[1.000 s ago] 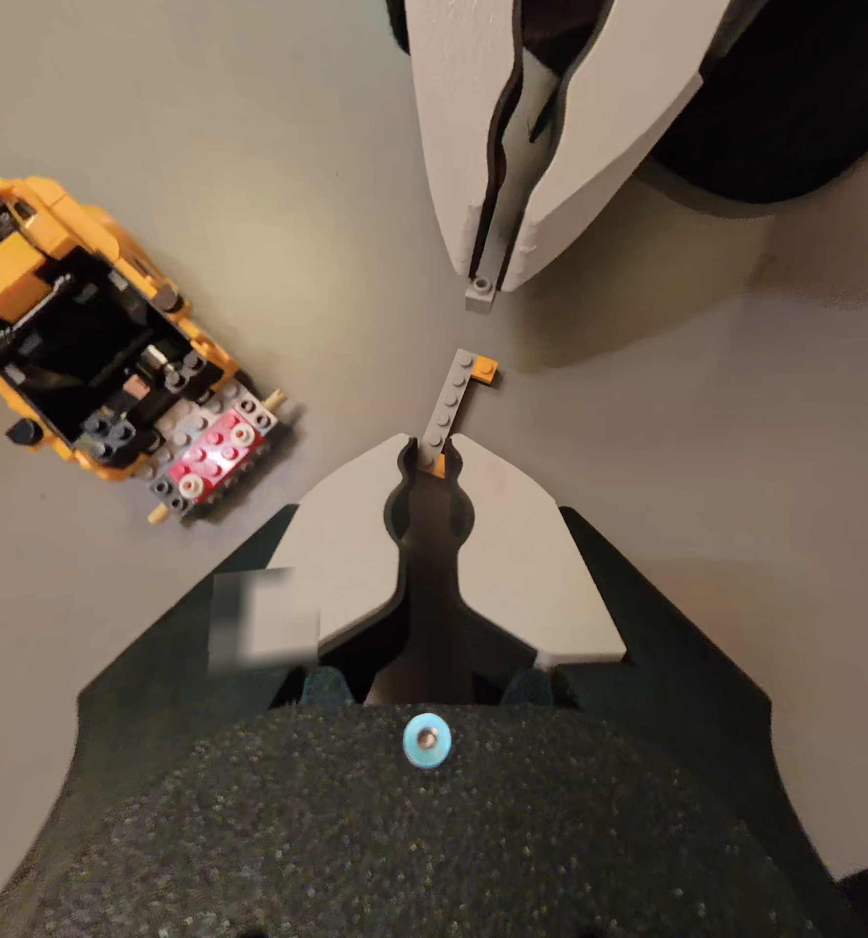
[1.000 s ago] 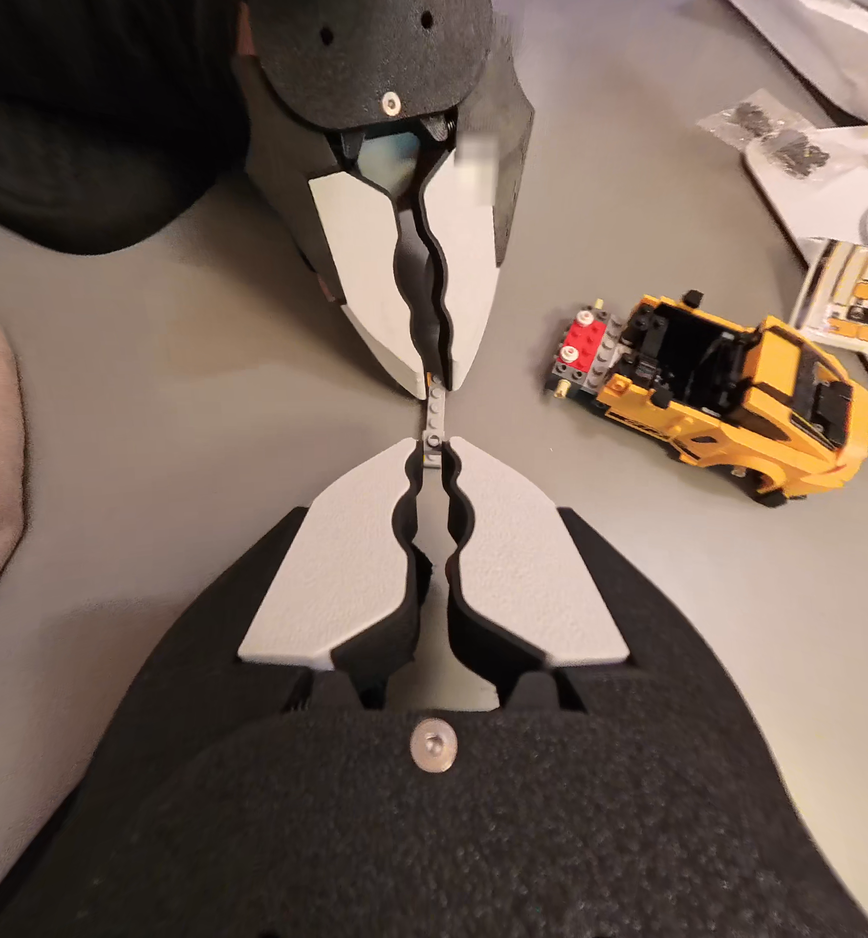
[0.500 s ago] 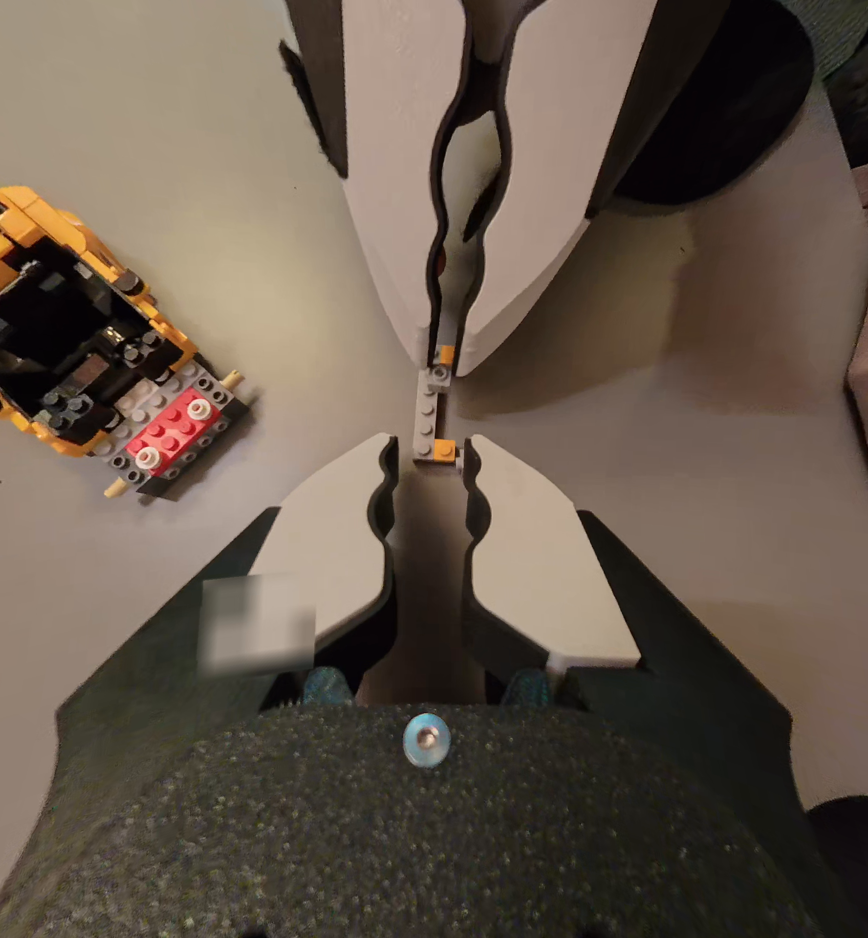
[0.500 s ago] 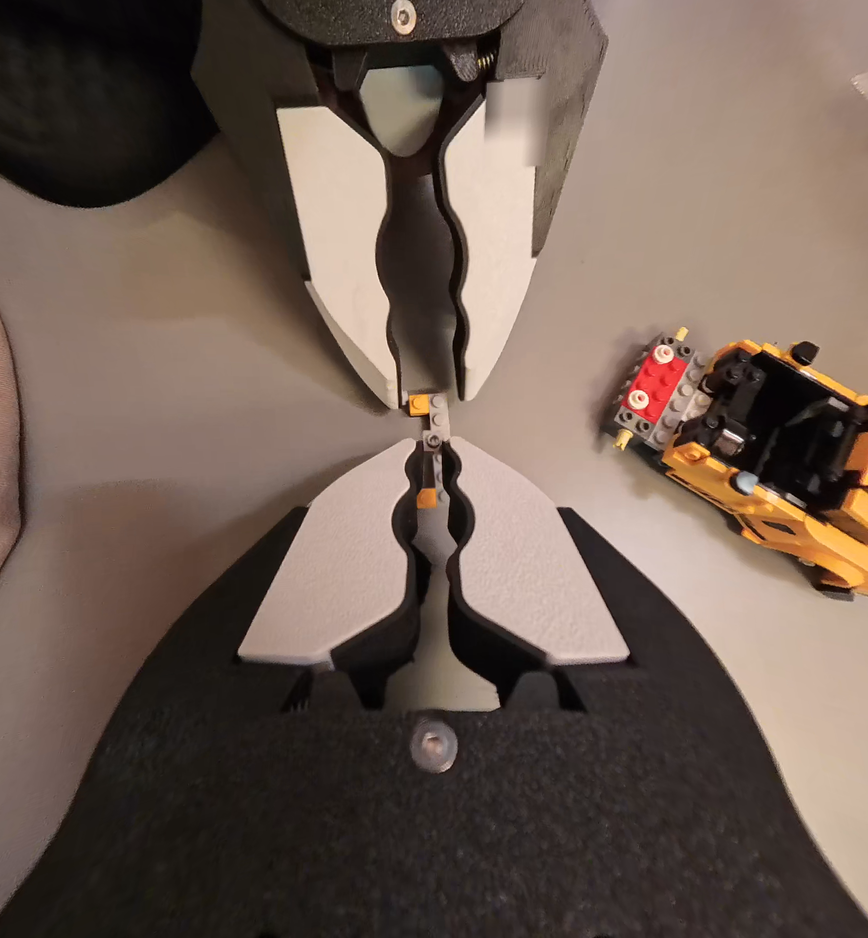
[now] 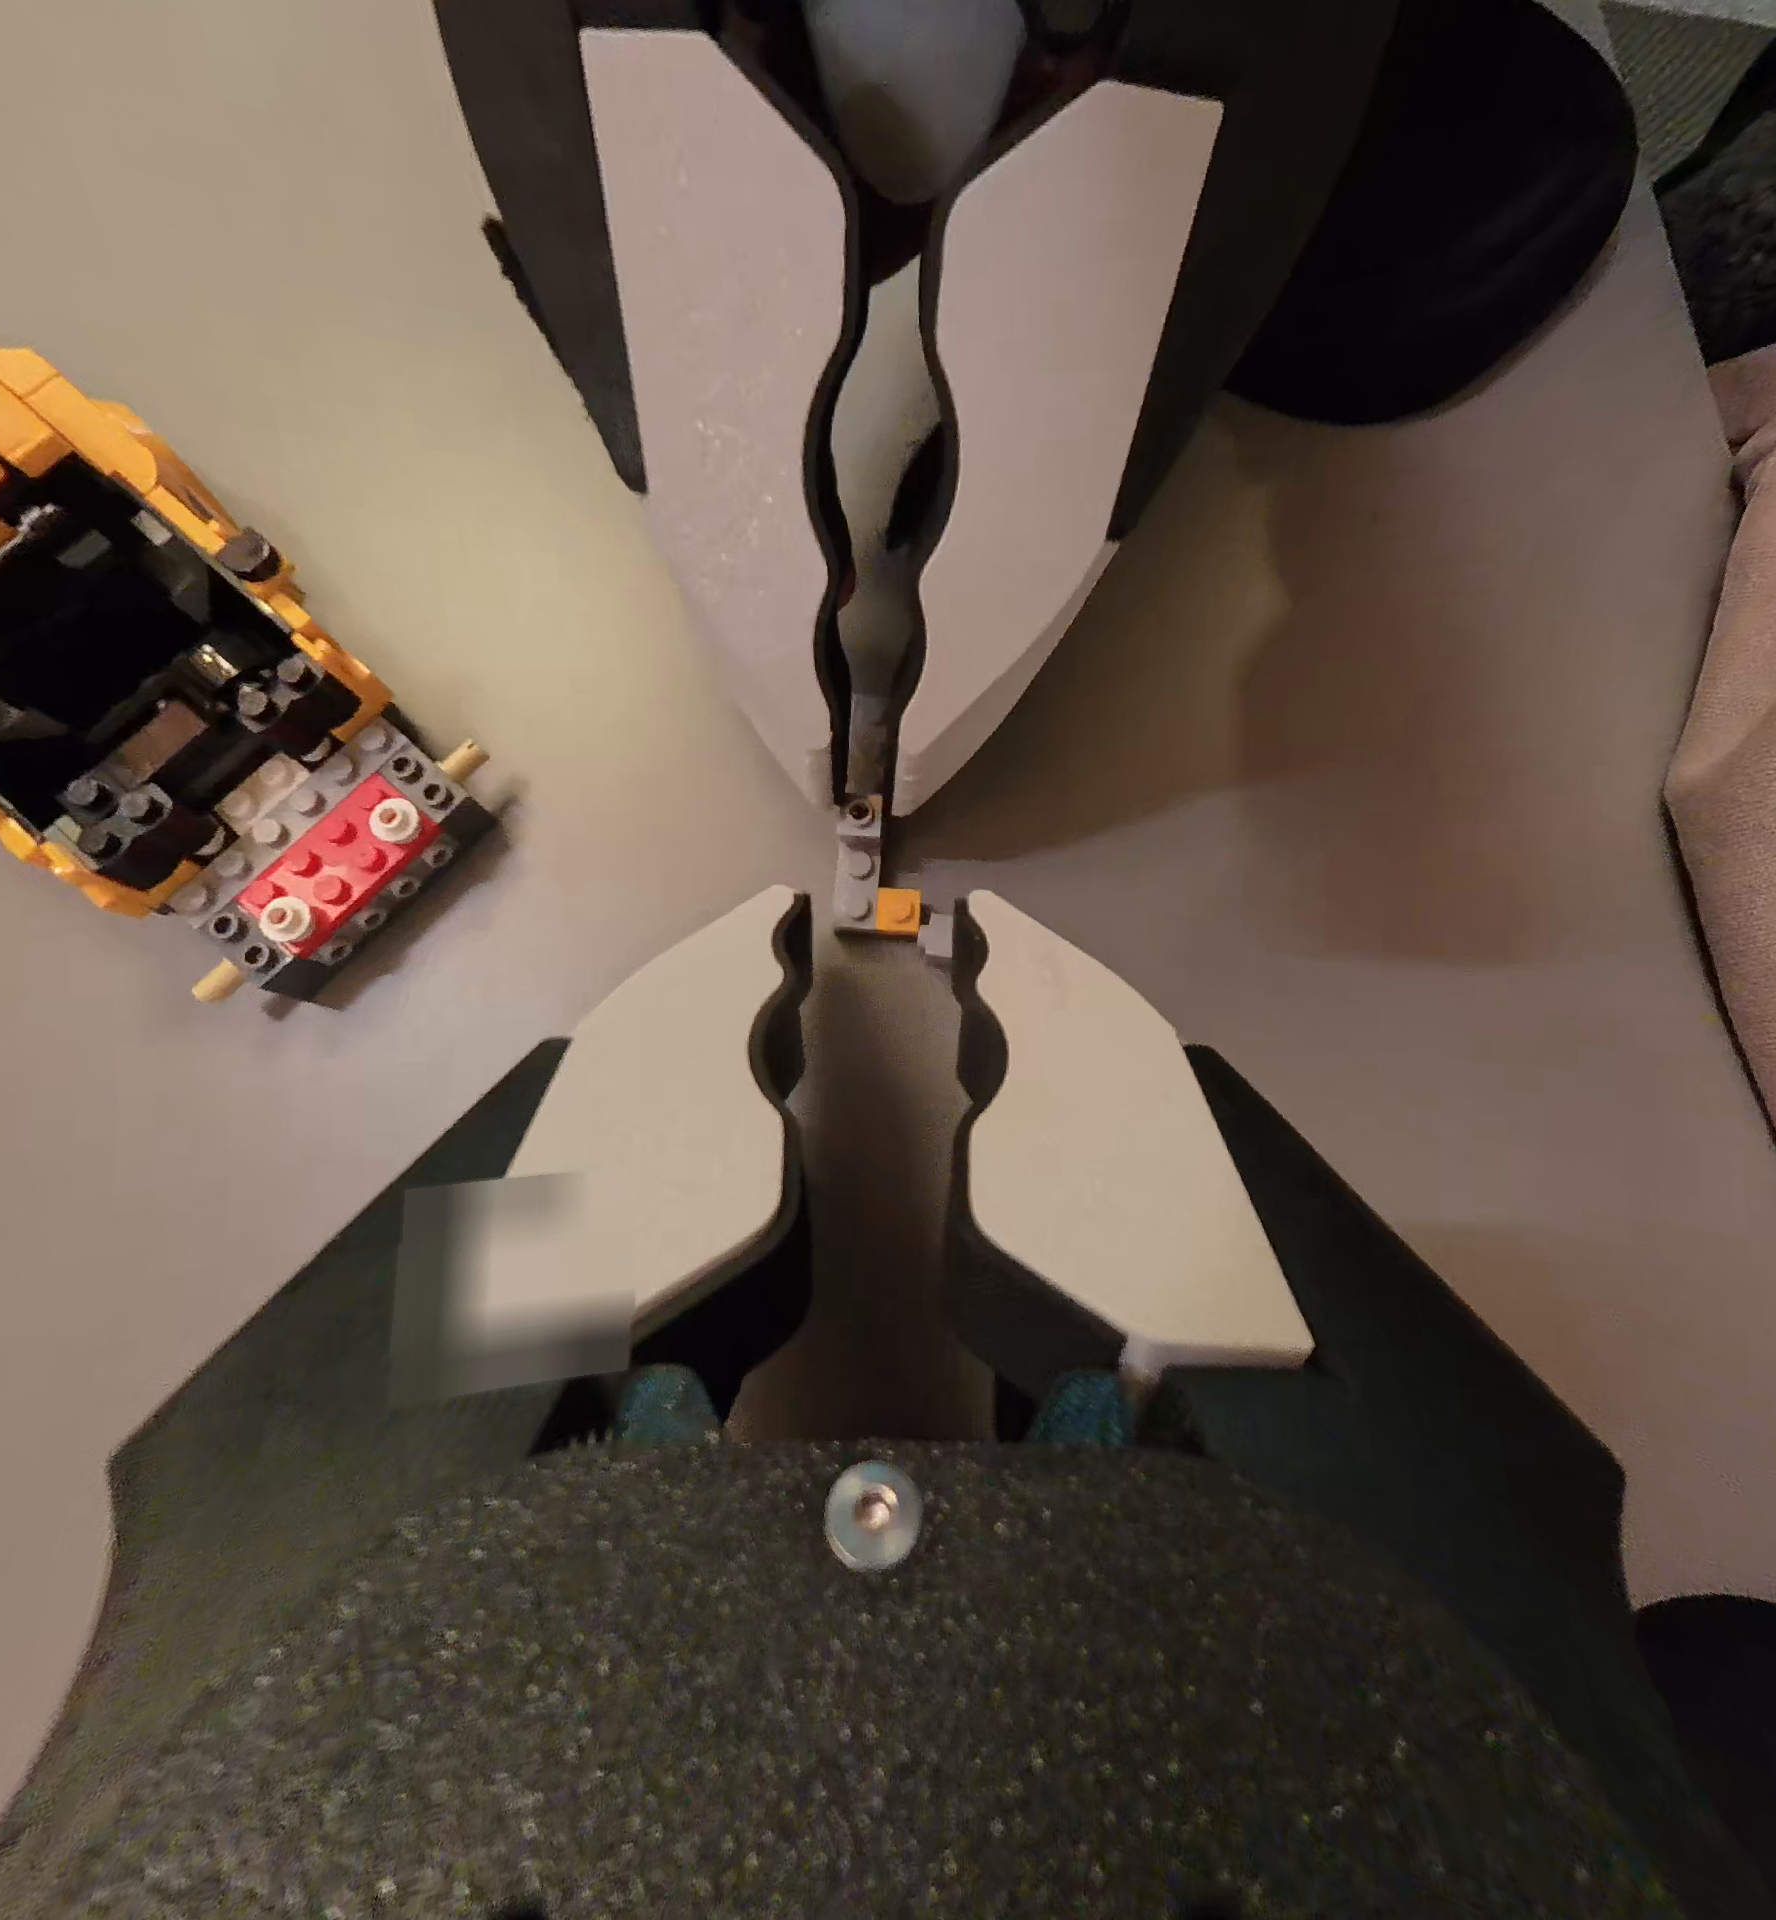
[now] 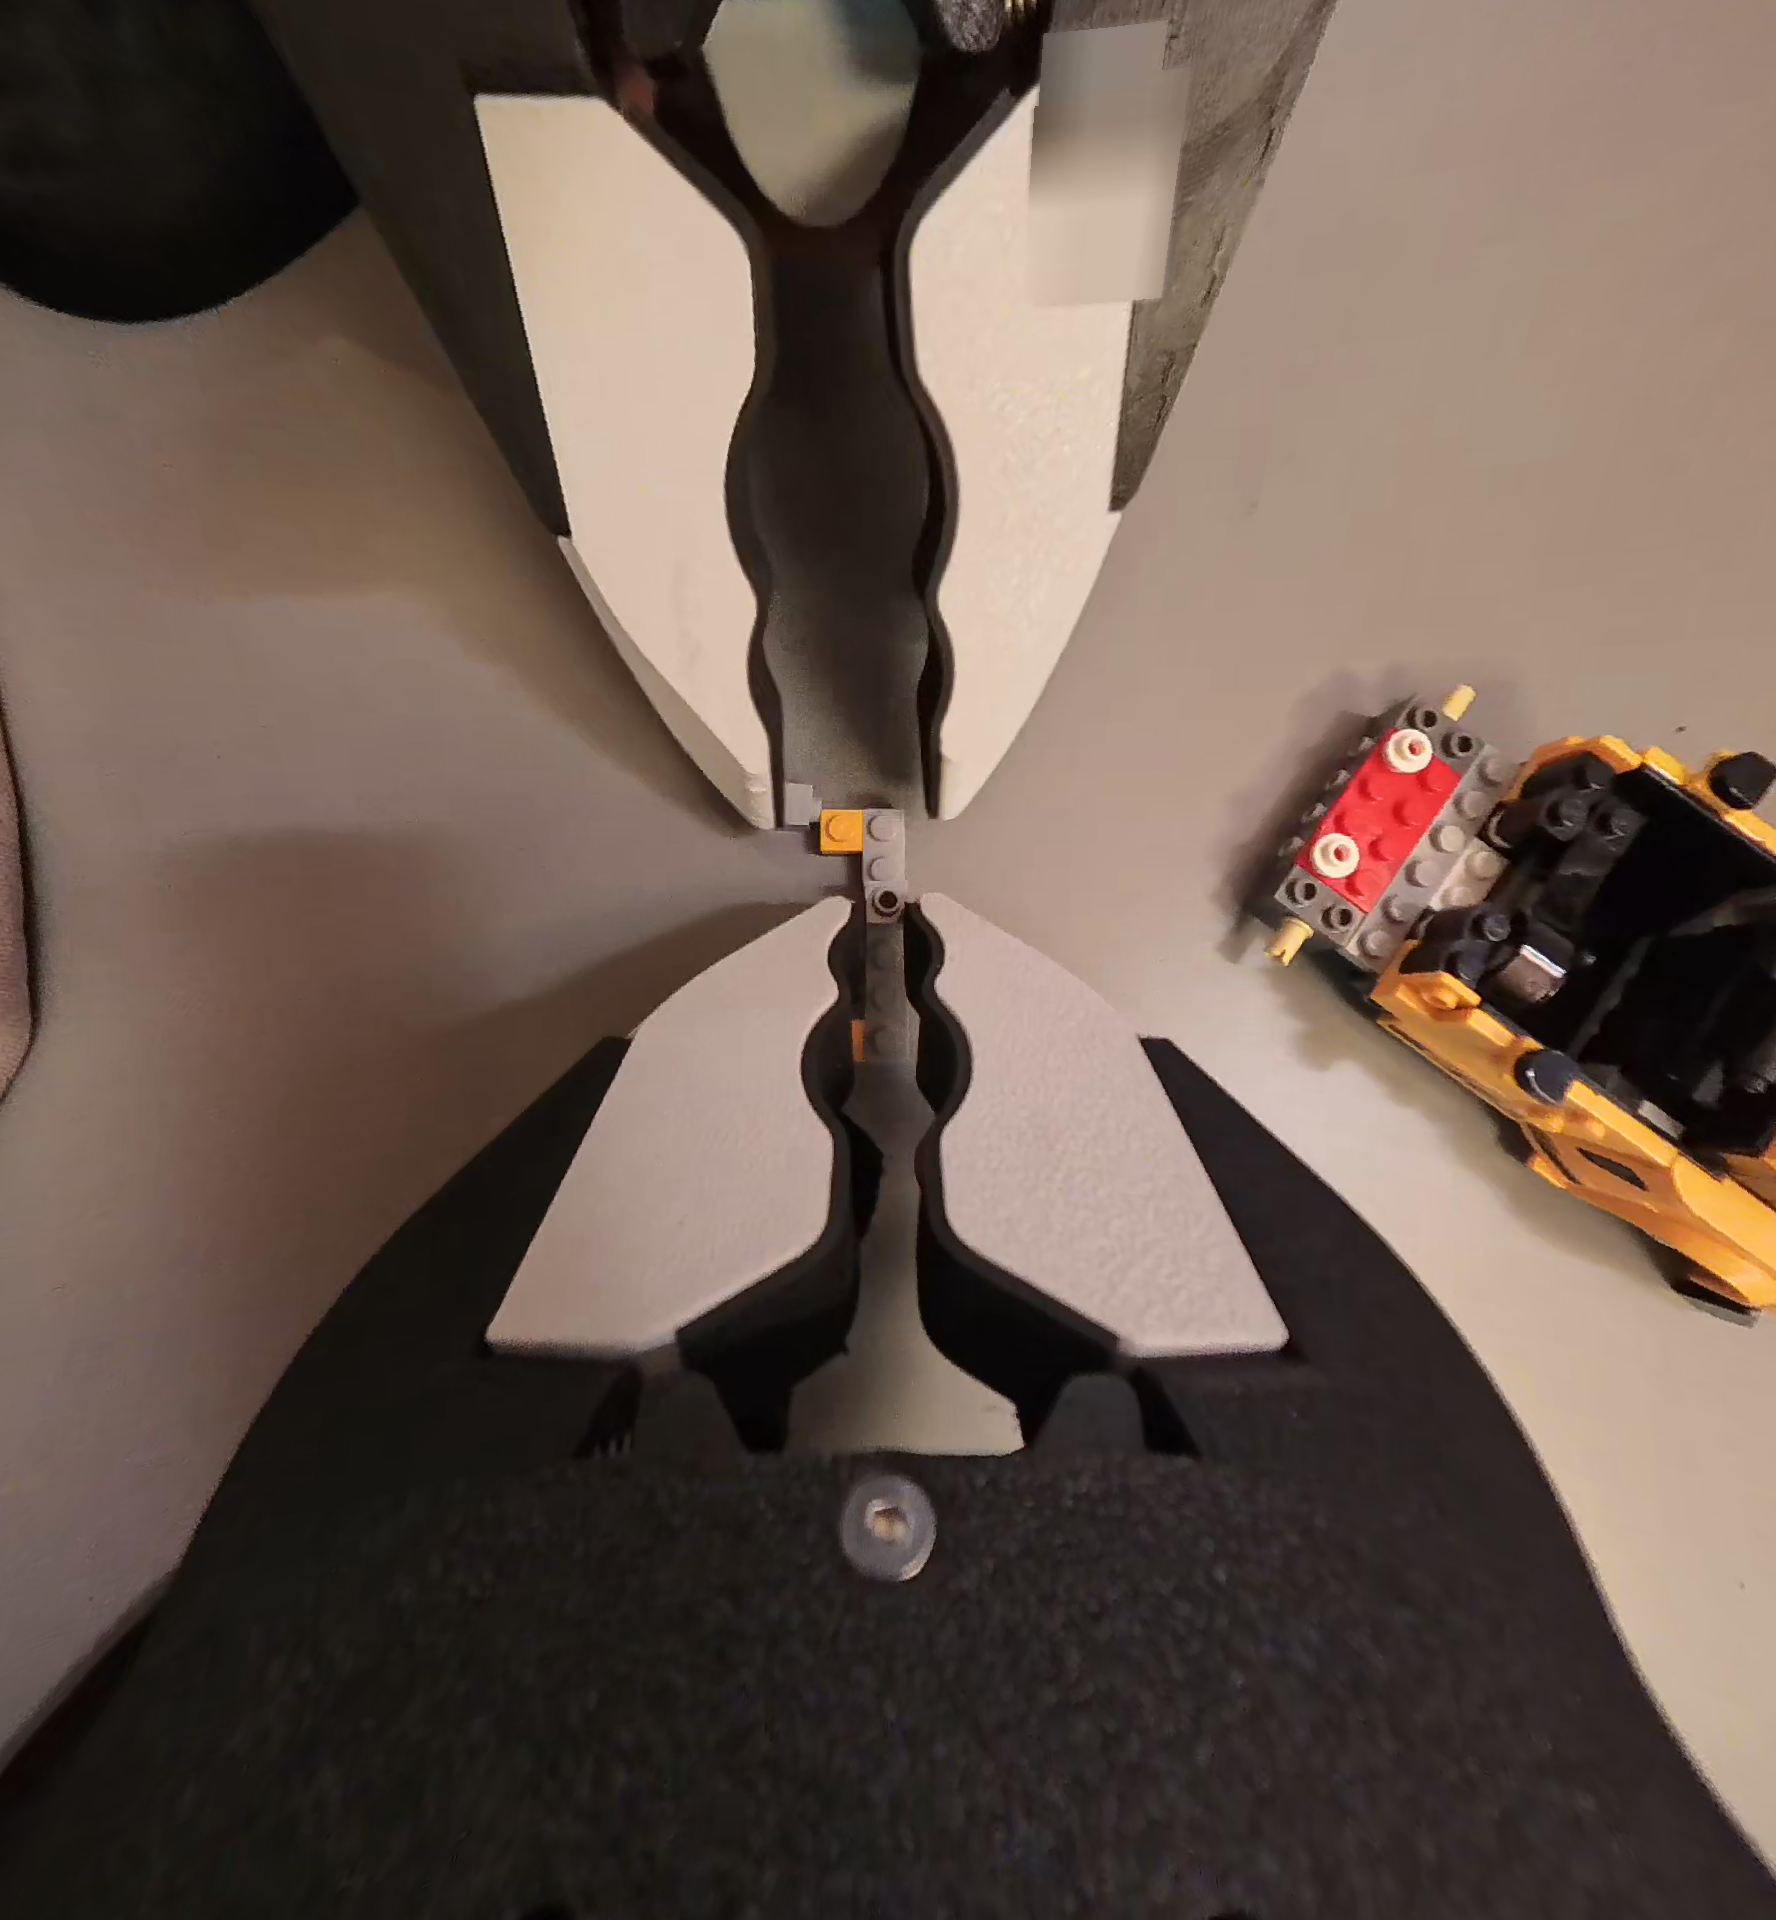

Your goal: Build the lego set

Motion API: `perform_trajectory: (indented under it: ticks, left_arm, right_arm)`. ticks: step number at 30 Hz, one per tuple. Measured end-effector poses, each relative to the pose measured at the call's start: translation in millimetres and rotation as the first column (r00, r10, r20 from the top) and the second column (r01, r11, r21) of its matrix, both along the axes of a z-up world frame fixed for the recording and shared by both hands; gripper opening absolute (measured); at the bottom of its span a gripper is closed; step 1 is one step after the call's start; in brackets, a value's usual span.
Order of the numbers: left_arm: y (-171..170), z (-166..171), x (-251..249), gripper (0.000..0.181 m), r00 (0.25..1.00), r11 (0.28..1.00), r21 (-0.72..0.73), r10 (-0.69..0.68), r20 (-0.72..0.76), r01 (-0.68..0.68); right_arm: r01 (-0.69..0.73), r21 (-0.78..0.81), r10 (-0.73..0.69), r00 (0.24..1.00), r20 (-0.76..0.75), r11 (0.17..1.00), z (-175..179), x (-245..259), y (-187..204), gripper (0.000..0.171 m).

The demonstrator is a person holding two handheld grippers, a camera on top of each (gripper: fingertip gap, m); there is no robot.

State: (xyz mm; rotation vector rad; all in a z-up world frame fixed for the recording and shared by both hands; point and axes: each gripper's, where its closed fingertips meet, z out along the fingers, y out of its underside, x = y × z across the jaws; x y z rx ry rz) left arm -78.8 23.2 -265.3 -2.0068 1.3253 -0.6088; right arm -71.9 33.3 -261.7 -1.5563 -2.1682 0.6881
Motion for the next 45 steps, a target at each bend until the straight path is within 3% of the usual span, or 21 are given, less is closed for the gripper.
perform_trajectory:
  ticks: [15,32,45]
  left_arm:
    - [1,-6,3,0.024,0.999,1.000,-0.010,0.014,-0.030,-0.014]
    - [2,-6,-1,0.016,0.997,0.997,0.033,0.068,-0.027,-0.067]
    - [-3,-5,-13,0.016,0.997,0.995,0.073,0.069,-0.030,-0.067]
  right_arm:
    - [-0.038,0.040,0.032,0.989,0.142,0.998,-3,3,2,0.006]
    - [0.067,-0.054,-0.045,0.940,0.338,0.996,-4,0,0,0.006]
    - [-0.012,-0.029,0.021,0.940,0.339,1.000,-4,-7,-4,0.006]
